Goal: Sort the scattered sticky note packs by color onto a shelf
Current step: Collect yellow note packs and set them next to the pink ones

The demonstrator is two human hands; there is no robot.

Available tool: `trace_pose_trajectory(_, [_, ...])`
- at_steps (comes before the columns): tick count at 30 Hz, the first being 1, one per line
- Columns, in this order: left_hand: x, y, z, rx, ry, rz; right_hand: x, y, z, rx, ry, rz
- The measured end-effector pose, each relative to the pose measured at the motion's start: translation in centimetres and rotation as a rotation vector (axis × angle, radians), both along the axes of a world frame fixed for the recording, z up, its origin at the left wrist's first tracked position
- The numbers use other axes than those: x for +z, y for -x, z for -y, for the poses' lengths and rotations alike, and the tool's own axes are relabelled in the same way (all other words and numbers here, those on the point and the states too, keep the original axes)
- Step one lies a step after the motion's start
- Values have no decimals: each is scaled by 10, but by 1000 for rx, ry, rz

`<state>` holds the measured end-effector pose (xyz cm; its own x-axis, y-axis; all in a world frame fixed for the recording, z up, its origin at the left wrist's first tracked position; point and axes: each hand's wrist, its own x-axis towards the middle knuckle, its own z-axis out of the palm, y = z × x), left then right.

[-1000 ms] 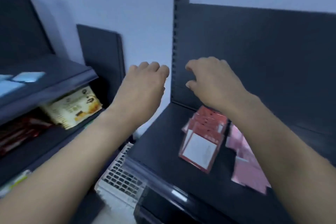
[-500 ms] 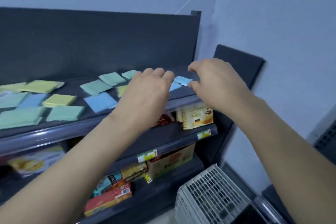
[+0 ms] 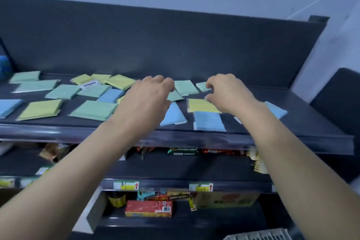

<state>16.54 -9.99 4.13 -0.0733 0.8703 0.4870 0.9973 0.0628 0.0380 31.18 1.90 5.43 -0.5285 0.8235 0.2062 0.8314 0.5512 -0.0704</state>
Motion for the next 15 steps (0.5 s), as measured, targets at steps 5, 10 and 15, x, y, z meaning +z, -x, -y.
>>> trace_pose_trajectory(5, [-6,6,-43,59,63,28,-20,17,-64,34,108,53])
trace_pose_trajectory(10, [-21,15,-80,120,154,29,-42,28,-112,31,309,175])
trace_pose_trajectory(15, [-31,30,-101,195,222,57,-57,37,-138,83,441,314])
